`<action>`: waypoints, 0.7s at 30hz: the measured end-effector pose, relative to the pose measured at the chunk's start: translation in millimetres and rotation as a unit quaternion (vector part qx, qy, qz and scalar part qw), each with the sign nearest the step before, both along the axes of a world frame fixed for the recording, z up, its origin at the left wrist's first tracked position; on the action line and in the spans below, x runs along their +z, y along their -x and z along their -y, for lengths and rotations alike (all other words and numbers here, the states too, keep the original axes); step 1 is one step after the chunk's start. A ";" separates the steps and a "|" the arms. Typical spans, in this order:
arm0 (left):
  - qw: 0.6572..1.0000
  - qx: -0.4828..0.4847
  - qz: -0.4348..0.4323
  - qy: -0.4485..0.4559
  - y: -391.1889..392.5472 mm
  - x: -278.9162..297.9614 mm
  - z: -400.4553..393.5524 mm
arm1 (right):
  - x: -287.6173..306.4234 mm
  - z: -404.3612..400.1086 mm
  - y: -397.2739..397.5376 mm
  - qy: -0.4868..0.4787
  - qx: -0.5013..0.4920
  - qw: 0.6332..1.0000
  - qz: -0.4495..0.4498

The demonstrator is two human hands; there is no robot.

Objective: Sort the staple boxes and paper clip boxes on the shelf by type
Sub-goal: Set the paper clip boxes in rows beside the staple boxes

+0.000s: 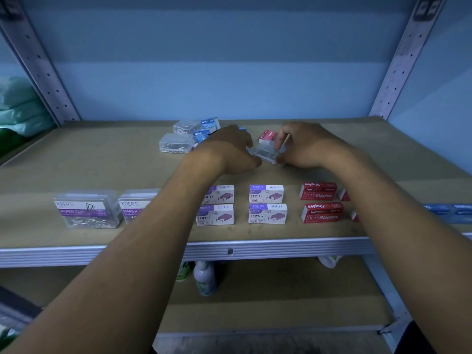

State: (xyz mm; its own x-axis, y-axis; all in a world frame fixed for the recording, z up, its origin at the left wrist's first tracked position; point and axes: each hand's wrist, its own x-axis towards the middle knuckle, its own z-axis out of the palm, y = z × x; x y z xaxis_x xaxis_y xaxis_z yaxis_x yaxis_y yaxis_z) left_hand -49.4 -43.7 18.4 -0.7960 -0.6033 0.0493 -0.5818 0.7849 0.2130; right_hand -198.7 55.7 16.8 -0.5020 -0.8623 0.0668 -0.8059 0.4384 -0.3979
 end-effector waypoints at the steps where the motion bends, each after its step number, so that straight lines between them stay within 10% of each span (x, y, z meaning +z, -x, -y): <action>1: 1.000 -0.002 0.003 0.002 -0.7 0.6 -2.2 | 0.2 -2.3 1.5 -0.002 0.001 1.000 0.005; 21: 0.996 0.061 -0.063 -0.029 -8.1 -3.1 -12.4 | 5.6 -40.1 25.8 0.048 0.019 0.981 0.185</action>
State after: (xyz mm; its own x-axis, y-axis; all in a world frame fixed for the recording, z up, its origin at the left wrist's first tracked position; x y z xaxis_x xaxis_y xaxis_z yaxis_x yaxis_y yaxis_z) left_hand -41.4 -31.2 15.3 -0.7062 -0.6999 0.1064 -0.6379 0.6943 0.3333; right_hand -224.5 95.7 22.4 -0.4743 -0.8798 -0.0321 -0.6139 0.3566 -0.7043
